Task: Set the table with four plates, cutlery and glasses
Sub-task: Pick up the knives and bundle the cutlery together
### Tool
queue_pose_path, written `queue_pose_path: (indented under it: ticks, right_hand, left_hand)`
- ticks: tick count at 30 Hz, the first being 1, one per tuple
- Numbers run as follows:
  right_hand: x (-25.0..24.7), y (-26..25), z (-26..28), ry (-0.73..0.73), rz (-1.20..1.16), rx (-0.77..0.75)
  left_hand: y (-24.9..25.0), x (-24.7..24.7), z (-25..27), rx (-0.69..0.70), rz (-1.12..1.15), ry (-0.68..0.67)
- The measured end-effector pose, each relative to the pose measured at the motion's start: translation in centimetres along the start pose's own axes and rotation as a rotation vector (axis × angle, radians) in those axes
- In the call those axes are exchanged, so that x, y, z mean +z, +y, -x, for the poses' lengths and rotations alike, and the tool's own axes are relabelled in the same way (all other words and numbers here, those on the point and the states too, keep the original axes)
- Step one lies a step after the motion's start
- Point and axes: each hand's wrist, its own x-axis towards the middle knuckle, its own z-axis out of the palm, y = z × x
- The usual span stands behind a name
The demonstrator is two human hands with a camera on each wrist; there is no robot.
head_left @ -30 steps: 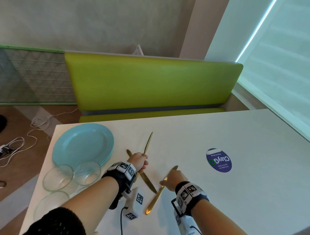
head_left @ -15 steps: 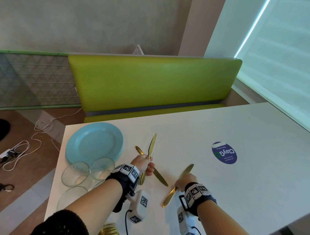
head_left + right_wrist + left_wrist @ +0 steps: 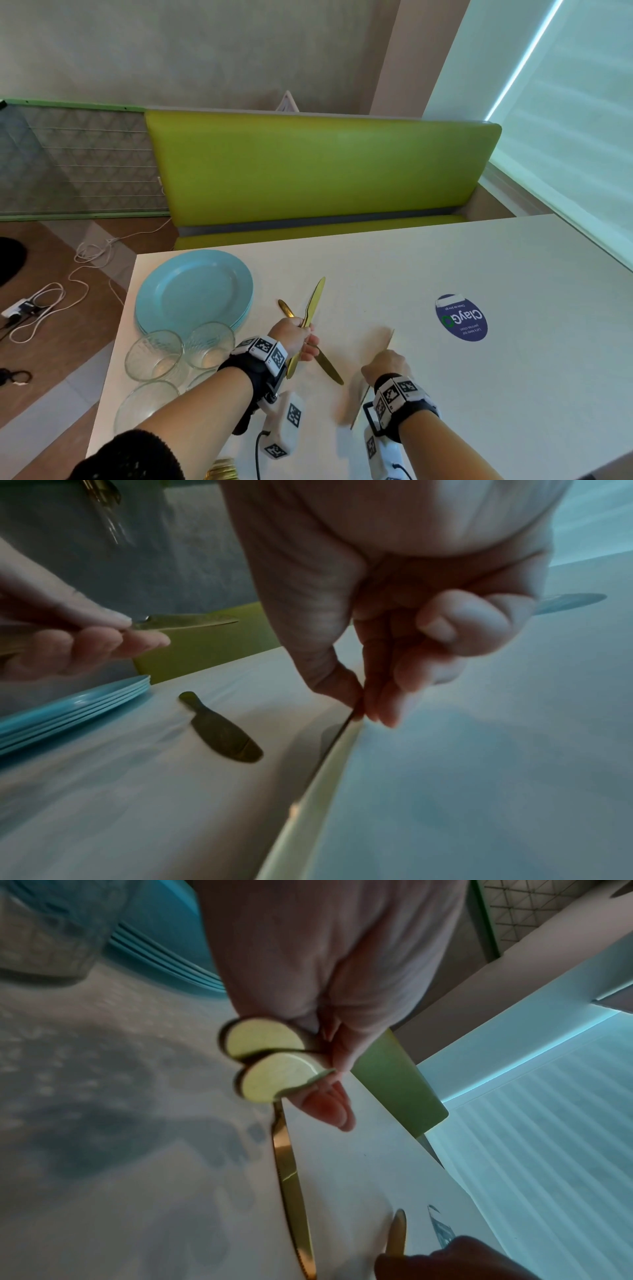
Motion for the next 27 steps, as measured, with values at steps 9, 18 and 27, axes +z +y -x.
queue_pose_path:
  ticks: [9, 18, 27]
  right_hand:
    - [-2.9, -3.7, 1.1, -0.049, -0.185, -0.157]
    - [-3.7, -7.3, 2.2, -0.194, -0.310, -0.231]
    - [-3.1, -9.0, 2.1, -0.205, -0.217, -0.283]
  left_hand:
    - [0.4, 0.7, 0.1, -0.021, -0.040, 0.002]
    - [0.3, 1.1, 0.4, 0.046, -0.217, -0.058]
    - [0.4, 0.1, 0.9, 0.067, -0.135, -0.094]
